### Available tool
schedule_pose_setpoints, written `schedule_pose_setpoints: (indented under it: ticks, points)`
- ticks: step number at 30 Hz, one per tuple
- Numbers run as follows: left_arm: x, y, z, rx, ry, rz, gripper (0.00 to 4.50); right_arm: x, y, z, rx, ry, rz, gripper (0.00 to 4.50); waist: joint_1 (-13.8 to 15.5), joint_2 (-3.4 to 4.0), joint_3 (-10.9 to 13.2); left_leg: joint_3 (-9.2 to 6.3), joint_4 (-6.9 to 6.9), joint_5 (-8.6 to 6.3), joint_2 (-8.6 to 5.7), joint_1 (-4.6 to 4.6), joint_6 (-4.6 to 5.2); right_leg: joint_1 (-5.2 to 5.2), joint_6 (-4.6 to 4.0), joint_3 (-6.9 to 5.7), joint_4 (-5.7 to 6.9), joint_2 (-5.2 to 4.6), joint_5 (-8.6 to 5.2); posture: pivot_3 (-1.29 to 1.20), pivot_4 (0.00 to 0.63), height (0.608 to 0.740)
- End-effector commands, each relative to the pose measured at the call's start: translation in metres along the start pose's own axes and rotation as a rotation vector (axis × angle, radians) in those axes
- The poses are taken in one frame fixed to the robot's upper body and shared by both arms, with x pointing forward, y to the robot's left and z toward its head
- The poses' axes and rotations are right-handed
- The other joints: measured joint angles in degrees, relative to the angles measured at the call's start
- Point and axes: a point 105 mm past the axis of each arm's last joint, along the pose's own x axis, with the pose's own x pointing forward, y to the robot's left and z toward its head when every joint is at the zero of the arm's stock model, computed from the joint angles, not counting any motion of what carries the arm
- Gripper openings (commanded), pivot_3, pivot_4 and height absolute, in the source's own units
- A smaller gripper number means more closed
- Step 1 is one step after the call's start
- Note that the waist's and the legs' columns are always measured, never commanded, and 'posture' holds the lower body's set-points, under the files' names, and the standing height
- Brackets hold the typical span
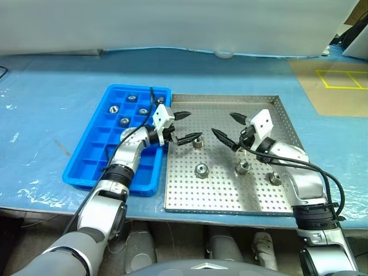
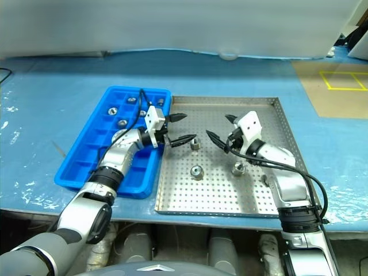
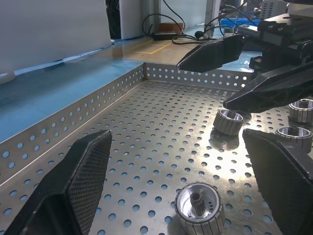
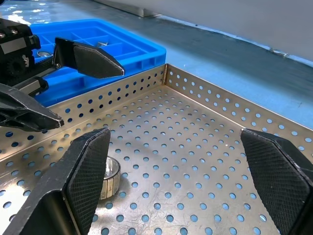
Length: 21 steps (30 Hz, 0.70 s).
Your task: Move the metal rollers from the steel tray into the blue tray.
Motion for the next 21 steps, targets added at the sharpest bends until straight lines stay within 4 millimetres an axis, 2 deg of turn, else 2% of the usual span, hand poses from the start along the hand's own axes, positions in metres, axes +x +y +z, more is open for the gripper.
schedule_pose_setpoints:
  ticks: [1, 21]
  points:
    - [0.0027, 0.0016, 0.0084, 0.025, -0.023, -0.002, 4.50, 0.0031, 0.0014, 0.0109, -0.039, -0.037, 0.012, 4.45, 0.00, 0.00, 0.00, 0.00, 0.00, 0.00, 0.00, 0.00, 0.00, 0.00, 0.00, 0.00, 0.00, 0.00, 0.00, -0.14, 0.150, 0.740]
    - [0.0061, -0.0021, 0.0081, 0.007, -0.015, -0.040, 4.50, -0.0011, 0.0003, 0.0071, -0.041, -0.023, -0.003, 4.45, -0.10, 0.00, 0.00, 0.00, 0.03, 0.00, 0.00, 0.01, 0.00, 0.00, 0.00, 0.01, 0.03, 0.00, 0.00, -0.17, 0.150, 0.740]
